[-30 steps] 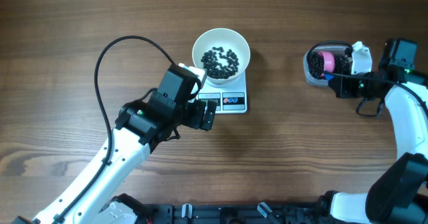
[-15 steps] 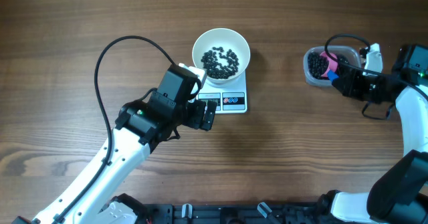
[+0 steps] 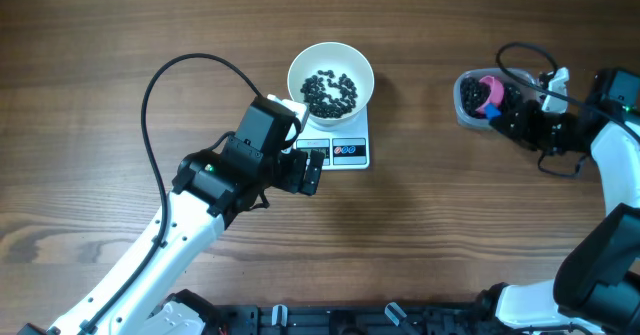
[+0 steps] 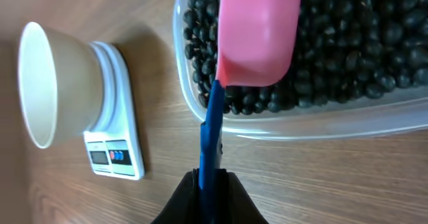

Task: Scoop item into bowl and weigh 150g on scale
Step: 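Scoop beans again from the tub with the right gripper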

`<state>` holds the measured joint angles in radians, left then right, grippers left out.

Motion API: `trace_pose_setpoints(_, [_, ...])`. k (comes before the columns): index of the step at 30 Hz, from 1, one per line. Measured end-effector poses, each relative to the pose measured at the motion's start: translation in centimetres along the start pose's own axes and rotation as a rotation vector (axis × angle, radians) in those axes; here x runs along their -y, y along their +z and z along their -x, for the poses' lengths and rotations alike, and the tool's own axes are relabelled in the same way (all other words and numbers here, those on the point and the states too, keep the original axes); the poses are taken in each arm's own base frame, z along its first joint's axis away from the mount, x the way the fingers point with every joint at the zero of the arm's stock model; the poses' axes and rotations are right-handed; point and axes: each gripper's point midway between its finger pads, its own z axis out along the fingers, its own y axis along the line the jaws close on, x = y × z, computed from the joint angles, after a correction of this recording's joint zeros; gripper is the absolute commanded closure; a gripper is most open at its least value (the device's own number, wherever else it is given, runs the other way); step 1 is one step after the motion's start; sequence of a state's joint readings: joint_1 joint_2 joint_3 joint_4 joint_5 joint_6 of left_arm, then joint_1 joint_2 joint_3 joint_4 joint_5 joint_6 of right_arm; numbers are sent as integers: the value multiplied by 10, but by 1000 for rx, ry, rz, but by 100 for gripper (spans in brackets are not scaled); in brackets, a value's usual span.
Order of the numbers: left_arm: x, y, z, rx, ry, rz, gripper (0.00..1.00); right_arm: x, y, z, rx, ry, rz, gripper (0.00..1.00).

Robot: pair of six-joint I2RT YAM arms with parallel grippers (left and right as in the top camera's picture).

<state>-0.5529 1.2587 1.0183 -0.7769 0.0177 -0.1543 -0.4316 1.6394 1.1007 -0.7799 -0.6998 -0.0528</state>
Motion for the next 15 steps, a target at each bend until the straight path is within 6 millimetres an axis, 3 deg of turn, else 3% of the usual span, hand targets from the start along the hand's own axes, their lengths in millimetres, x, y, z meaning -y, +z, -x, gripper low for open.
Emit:
trace_pose_setpoints(7, [0, 0, 0, 0, 0, 0, 0, 11, -9, 4, 28, 64, 36, 96])
trace_pose_setpoints(15, [0, 0, 0, 0, 0, 0, 0, -6, -12, 6, 39, 83, 144, 96])
